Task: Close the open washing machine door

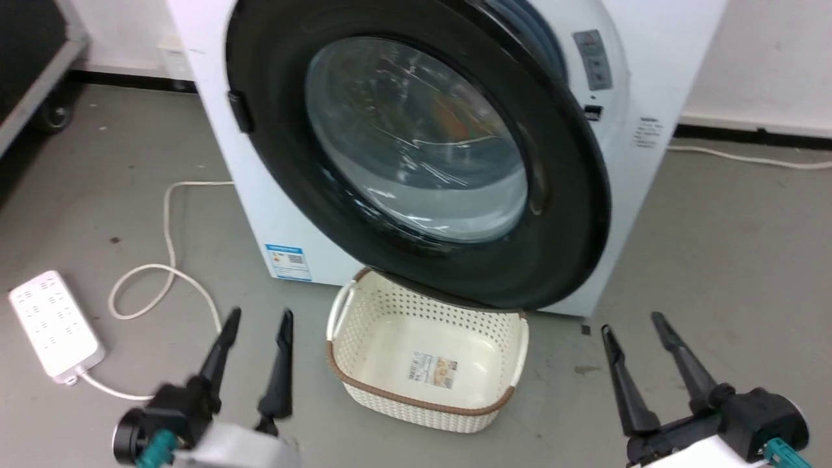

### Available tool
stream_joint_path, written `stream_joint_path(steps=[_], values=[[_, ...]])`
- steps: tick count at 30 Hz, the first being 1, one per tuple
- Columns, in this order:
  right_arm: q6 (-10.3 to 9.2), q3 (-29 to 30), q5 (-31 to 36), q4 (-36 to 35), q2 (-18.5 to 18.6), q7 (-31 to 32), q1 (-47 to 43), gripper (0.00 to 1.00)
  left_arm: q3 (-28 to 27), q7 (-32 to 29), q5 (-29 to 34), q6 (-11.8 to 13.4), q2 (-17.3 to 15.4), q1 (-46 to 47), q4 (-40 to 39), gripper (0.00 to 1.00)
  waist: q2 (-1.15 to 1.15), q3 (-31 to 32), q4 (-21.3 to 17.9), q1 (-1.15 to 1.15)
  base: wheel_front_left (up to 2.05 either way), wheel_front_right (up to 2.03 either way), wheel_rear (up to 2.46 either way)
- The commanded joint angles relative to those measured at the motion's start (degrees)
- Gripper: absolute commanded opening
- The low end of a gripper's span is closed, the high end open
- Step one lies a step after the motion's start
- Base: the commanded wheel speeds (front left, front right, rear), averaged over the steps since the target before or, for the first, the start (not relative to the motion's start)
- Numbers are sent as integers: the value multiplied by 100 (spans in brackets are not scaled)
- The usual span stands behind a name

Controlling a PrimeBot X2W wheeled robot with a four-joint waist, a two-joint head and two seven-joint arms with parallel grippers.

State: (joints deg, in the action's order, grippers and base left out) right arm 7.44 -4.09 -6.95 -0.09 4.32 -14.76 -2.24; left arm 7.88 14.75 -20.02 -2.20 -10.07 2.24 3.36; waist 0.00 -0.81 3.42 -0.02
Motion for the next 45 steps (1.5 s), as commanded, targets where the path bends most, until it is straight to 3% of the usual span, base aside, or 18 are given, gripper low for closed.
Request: stream_joint_path(steps=[1, 6, 11, 12, 13, 14, 18, 23, 34, 45], values=[[5, -45, 40, -41, 32, -24, -108, 100, -21, 24, 464, -15, 51, -270, -141, 100, 0, 98, 145, 2, 0, 0, 0], [5, -159, 87, 38, 0, -24, -200, 100, -14, 24, 1111, -47, 123, -588, -107, 100, 0, 109, 235, 2, 0, 0, 0], [5, -184, 94, 55, -29, -24, -223, 100, -38, 24, 1306, -95, 225, -628, -102, 100, 0, 32, 304, 2, 0, 0, 0], [5, -190, 54, 77, -38, -24, -198, 9, -60, 24, 1350, -115, 288, -607, -108, 100, 0, -58, 331, 2, 0, 0, 0], [5, -190, 54, 77, -38, -24, -198, 9, -60, 24, 1350, -115, 288, -607, -108, 100, 0, -58, 331, 2, 0, 0, 0], [5, -222, 51, 66, -11, -24, -106, 0, -72, 24, 1398, -134, 340, -555, -112, 100, 0, -183, 356, 2, 0, 0, 0], [5, -373, 55, 55, 142, -24, 131, 0, -73, 24, 1458, -168, 414, -410, -137, 100, 0, -445, 403, 2, 0, 0, 0], [5, -758, -89, 237, 669, -24, 881, 0, -44, 25, 1526, -169, 542, -150, -193, 100, 0, -940, 513, 2, 0, 0, 0], [5, -1140, -858, 1351, 1933, 169, 2997, 0, 97, 25, 1593, -74, 681, 310, -299, 100, 0, -1846, 806, 2, 0, 0, 0], [5, -1233, -1480, 2406, 2689, 308, 4695, 0, 344, 25, 1570, 76, 715, 644, -452, 100, 0, -2429, 982, 2, 0, 0, 0]])
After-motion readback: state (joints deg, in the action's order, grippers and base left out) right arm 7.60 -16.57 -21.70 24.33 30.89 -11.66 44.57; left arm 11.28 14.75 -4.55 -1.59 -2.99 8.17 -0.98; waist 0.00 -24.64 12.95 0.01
